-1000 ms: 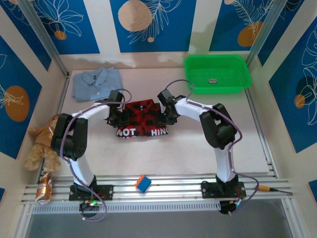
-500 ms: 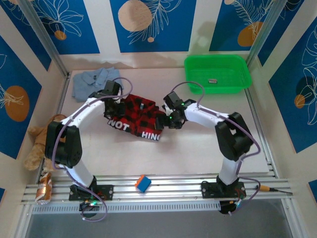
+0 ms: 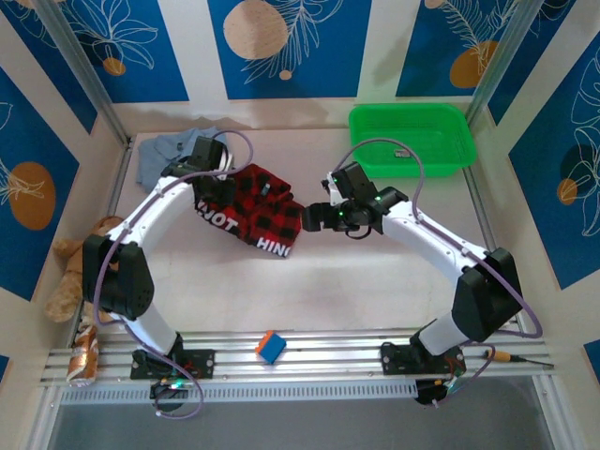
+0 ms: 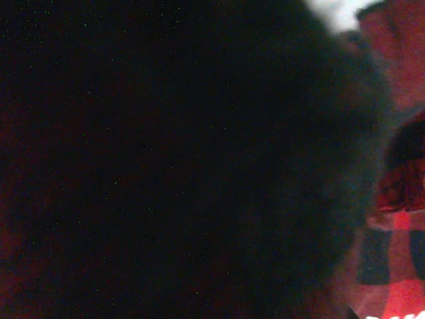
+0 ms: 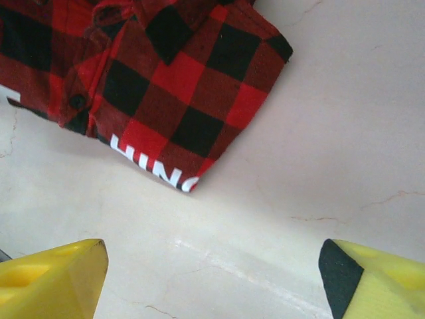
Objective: Fold and stack the long sleeve shirts
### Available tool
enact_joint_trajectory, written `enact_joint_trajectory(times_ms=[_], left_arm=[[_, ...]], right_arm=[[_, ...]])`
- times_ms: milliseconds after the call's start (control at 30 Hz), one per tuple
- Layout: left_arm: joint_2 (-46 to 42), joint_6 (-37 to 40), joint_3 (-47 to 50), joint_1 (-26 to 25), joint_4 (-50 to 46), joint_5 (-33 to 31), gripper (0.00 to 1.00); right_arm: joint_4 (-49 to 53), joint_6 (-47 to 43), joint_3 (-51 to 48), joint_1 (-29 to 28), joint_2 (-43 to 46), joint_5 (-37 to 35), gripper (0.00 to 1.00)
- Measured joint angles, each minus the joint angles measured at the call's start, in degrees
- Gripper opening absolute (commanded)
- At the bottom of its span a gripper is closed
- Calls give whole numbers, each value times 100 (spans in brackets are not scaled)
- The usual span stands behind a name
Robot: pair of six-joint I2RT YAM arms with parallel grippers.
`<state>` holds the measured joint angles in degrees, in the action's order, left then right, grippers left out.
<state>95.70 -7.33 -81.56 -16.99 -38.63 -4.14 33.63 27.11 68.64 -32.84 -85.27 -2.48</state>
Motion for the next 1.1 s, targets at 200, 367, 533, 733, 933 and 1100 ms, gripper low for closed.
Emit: enact_joint_trajectory(times_ms=[200, 367, 533, 733, 933, 1100], left_arm=[[400, 2, -789, 55, -24, 9, 0], [841, 2, -1578, 155, -138, 70, 0], [1231, 0, -2352, 369, -293, 133, 0], [1473, -24, -2931, 758, -387, 337, 0], [1705, -155, -3449, 1016, -474, 660, 0], [2079, -223, -4155, 1040, -595, 850, 0]], right_arm=[[68, -66, -17, 76, 140, -35, 85], [68, -87, -153, 90, 157, -33, 85], [70, -107, -188, 87, 155, -31, 85], [57, -109, -212, 87, 151, -31, 85], [15, -107, -291, 87, 70, -26, 85], [11, -107, -295, 87, 9, -26, 84]])
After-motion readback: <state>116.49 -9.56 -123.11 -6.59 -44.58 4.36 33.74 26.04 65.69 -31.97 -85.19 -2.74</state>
